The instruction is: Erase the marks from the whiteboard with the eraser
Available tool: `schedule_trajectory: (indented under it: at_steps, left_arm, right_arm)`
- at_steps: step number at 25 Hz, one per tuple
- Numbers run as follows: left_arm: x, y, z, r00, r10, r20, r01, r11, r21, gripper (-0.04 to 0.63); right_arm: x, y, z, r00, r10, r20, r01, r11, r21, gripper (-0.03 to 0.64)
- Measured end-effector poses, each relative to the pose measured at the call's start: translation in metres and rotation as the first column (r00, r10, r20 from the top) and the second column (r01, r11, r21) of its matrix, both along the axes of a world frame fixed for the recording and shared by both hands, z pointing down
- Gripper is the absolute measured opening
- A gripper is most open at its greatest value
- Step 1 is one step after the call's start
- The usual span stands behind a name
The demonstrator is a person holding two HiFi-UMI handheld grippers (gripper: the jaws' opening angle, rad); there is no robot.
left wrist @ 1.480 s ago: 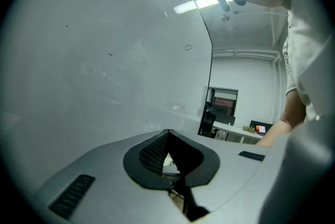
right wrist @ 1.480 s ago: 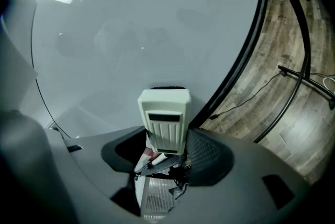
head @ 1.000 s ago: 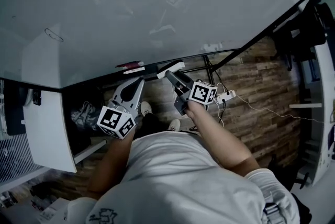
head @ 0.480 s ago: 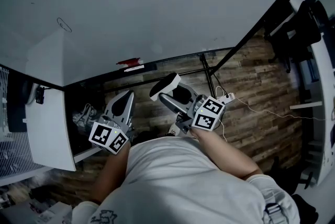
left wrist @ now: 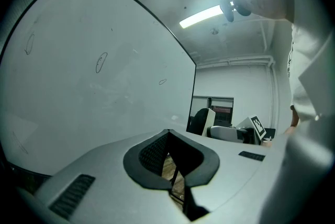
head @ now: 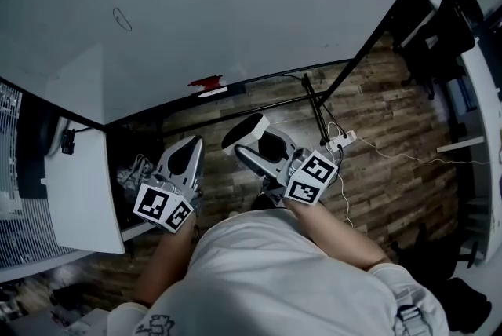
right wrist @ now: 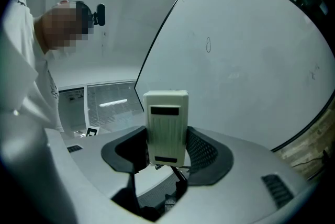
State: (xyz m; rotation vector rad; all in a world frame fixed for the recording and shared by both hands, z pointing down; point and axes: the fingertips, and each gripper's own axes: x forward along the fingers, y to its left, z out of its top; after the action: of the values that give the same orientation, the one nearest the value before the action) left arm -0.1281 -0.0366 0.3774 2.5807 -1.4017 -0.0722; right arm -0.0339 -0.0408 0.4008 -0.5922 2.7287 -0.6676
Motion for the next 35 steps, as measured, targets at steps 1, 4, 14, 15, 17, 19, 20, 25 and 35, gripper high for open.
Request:
schedule_trajectory:
  at_steps: [1, 4, 14, 15, 17, 19, 20, 25, 35]
  left_arm:
    - [-0.005, 0.008, -0.001, 1.000, -0.001, 0.002, 0.001, 1.000, 0.005, 0.006]
    - [-0.018, 0.037, -0.002, 1.000, -0.003, -0.001, 0.003, 1.000, 0.011, 0.006]
    - [-0.056, 0.122, -0.019, 1.000, 0.001, -0.007, -0.001, 0.999, 0.045, 0.006]
    - [-0.062, 0.132, -0.018, 1.000, -0.002, -0.011, 0.002, 0.999, 0.047, 0.006]
    - [-0.073, 0.148, -0.018, 1.000, -0.011, -0.018, 0.012, 0.998, 0.054, 0.006]
    - [-0.082, 0.162, -0.020, 1.000, -0.020, -0.022, 0.021, 0.998, 0.062, 0.006]
    - [-0.085, 0.170, -0.020, 0.999, -0.024, -0.023, 0.025, 0.998, 0.065, 0.006]
    - [-0.098, 0.200, -0.018, 0.998, -0.055, -0.033, 0.057, 0.996, 0.065, 0.006]
    - [-0.102, 0.213, -0.024, 0.997, -0.058, -0.049, 0.061, 0.995, 0.076, 0.006]
  right_arm:
    - [-0.006, 0.008, -0.001, 1.000, 0.000, 0.000, 0.000, 1.000, 0.008, 0.239]
    - [-0.021, 0.034, -0.005, 1.000, 0.003, -0.008, -0.002, 1.000, 0.029, 0.239]
    - [-0.065, 0.109, -0.031, 1.000, 0.007, 0.003, -0.007, 0.998, 0.062, 0.239]
    - [-0.073, 0.120, -0.031, 1.000, 0.002, -0.001, -0.002, 0.998, 0.070, 0.239]
    - [-0.086, 0.138, -0.033, 1.000, -0.008, -0.011, 0.009, 0.996, 0.083, 0.239]
    - [-0.096, 0.155, -0.035, 1.000, -0.012, -0.024, 0.015, 0.995, 0.097, 0.239]
    - [-0.099, 0.162, -0.035, 1.000, -0.014, -0.026, 0.016, 0.995, 0.101, 0.239]
    - [-0.106, 0.192, -0.037, 1.000, -0.011, -0.029, 0.014, 0.994, 0.107, 0.239]
    - [-0.107, 0.207, -0.036, 0.998, 0.006, -0.058, 0.000, 0.995, 0.103, 0.239]
